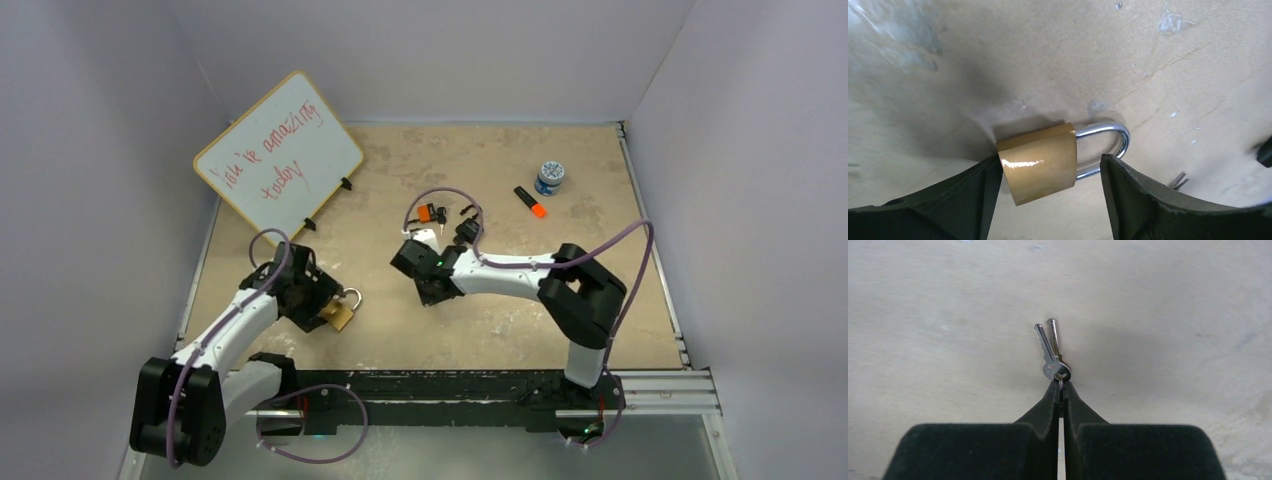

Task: Unlock with the key

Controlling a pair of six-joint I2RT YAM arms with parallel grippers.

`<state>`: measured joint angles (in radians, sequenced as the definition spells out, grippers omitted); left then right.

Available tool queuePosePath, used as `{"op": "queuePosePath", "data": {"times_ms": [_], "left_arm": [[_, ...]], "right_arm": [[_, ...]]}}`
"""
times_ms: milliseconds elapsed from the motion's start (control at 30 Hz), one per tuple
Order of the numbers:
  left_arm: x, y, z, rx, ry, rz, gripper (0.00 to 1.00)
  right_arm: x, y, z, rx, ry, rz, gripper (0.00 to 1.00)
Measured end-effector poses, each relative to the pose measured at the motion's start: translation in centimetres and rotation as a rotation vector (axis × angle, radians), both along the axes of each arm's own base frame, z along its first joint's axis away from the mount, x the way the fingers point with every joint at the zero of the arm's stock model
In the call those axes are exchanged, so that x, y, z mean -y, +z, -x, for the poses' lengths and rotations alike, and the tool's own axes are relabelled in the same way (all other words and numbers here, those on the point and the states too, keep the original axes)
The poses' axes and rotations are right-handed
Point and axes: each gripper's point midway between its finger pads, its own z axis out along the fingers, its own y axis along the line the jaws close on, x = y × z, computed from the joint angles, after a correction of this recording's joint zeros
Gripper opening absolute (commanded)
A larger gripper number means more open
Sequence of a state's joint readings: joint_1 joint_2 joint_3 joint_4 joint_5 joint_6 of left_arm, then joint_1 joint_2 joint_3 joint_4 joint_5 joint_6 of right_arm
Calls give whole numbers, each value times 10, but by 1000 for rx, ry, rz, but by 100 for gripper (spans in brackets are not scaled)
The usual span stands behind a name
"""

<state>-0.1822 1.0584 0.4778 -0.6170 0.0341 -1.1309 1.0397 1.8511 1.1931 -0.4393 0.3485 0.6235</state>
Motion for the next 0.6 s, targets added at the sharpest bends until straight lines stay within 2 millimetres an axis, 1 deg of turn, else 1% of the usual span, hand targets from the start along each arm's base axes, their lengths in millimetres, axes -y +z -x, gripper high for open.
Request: {"op": "queuePosePath", "data": {"times_ms": [100, 267, 433, 533, 600], "left_arm": [[12, 0, -1, 7, 69, 52, 73], [42, -1, -6, -49, 102, 78, 73], [70, -2, -15, -71, 139, 111, 73], [79, -1, -22, -76, 182, 116, 76], [83, 0, -28, -68, 200, 107, 80]], "right_arm": [[25, 0, -3, -13, -57, -2, 0], [57, 0, -4, -31, -131, -13, 0], [70, 5, 0, -23, -152, -43, 0], [75, 10, 2, -22, -153, -83, 0], [77, 14, 3, -17, -145, -119, 0]]}}
